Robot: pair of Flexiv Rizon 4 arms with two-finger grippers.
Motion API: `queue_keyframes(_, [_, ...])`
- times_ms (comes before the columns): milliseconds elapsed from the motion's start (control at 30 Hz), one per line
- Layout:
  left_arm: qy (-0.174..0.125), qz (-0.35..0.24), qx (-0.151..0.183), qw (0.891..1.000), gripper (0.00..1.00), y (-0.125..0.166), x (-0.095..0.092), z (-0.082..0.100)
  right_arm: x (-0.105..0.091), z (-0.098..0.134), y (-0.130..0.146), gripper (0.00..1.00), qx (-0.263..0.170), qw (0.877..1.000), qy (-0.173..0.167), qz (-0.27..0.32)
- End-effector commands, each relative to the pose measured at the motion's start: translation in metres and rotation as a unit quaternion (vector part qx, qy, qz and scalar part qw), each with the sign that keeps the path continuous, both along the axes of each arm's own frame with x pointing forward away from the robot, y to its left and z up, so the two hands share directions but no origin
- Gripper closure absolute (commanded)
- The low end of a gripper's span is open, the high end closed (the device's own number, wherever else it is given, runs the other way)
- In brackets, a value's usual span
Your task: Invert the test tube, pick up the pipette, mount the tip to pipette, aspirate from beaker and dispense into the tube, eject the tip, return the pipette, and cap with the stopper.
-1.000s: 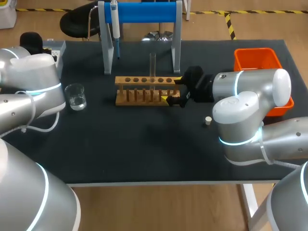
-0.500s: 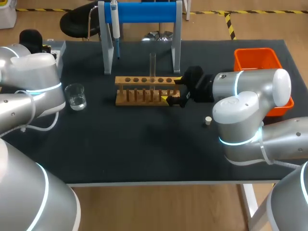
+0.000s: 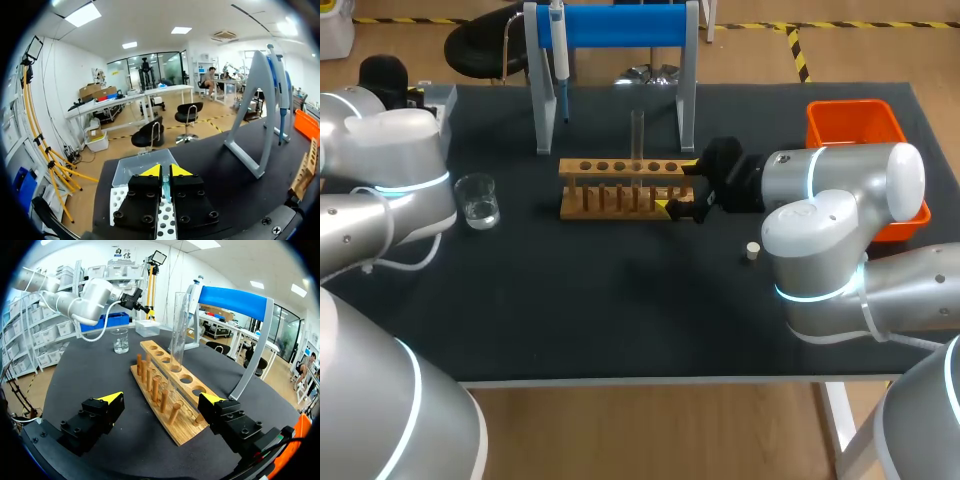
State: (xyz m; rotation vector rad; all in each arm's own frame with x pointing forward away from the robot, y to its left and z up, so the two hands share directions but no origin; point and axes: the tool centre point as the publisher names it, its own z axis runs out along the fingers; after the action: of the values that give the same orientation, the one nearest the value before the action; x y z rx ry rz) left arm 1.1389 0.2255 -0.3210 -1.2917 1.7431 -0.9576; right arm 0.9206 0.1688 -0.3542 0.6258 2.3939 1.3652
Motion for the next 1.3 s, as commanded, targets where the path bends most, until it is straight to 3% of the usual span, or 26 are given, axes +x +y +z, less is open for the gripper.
queue_keyframes(33, [-0.006, 0.009, 0.003, 1.0, 1.0, -0.001, -0.001, 0.002, 0.0, 0.0, 0.0, 0.0, 0.0, 1.0, 0.001, 0.0])
queue_keyframes(533, [-0.026, 0.017, 0.008, 0.999, 1.0, -0.005, -0.003, 0.014, 0.0, 0.0, 0.0, 0.0, 0.0, 1.0, 0.001, 0.0])
queue_keyframes(700, [-0.018, -0.009, 0.013, 1.0, 1.0, -0.011, -0.009, 0.028, 0.0, 0.0, 0.0, 0.0, 0.0, 1.0, 0.001, 0.0])
queue_keyframes(1100, [0.011, -0.113, 0.047, 0.992, 1.0, -0.048, -0.047, 0.086, 0.0, 0.0, 0.0, 0.0, 0.0, 1.0, 0.001, 0.0])
queue_keyframes(1300, [0.045, -0.168, 0.056, 0.983, 1.0, -0.081, -0.074, 0.099, 0.0, 0.0, 0.0, 0.0, 0.0, 1.0, 0.001, 0.0])
